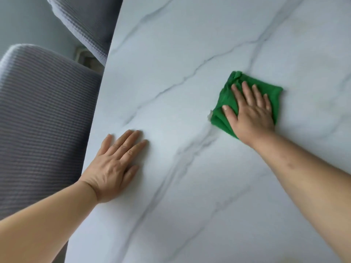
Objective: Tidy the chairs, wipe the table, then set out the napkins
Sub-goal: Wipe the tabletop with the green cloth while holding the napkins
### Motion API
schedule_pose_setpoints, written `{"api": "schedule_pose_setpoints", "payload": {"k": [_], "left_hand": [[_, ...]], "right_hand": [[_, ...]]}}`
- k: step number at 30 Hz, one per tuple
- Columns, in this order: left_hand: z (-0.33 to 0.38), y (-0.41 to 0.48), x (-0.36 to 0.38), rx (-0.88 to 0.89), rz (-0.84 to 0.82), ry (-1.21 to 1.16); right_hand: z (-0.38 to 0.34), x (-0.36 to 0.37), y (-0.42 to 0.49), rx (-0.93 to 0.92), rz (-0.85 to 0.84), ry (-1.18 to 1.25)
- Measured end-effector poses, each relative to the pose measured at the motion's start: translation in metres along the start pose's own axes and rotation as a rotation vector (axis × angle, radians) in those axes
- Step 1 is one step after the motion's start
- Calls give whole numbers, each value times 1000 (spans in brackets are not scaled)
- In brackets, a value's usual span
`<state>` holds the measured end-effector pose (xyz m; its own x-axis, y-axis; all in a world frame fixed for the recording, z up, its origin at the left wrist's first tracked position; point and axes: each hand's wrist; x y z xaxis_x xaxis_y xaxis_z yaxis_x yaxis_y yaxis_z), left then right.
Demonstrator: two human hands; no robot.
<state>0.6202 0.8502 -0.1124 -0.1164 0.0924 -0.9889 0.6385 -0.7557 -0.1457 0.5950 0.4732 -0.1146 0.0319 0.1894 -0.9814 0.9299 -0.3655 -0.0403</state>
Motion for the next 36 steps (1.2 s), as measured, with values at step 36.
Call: {"api": "schedule_pose_setpoints", "payload": {"k": [36], "left_hand": [[17, -198, -13, -604, 497, -168]], "right_hand": [[-284, 48, -239, -670, -311, 47]]}}
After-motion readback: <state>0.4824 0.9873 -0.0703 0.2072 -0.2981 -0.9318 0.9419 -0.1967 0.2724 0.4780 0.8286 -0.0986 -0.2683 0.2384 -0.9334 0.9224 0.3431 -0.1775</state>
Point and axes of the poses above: each hand's wrist, its own y-axis towards the middle knuckle, its own x-axis out of the palm, z = x × y, and after that the axes turned 6 degrees about y, right-handed
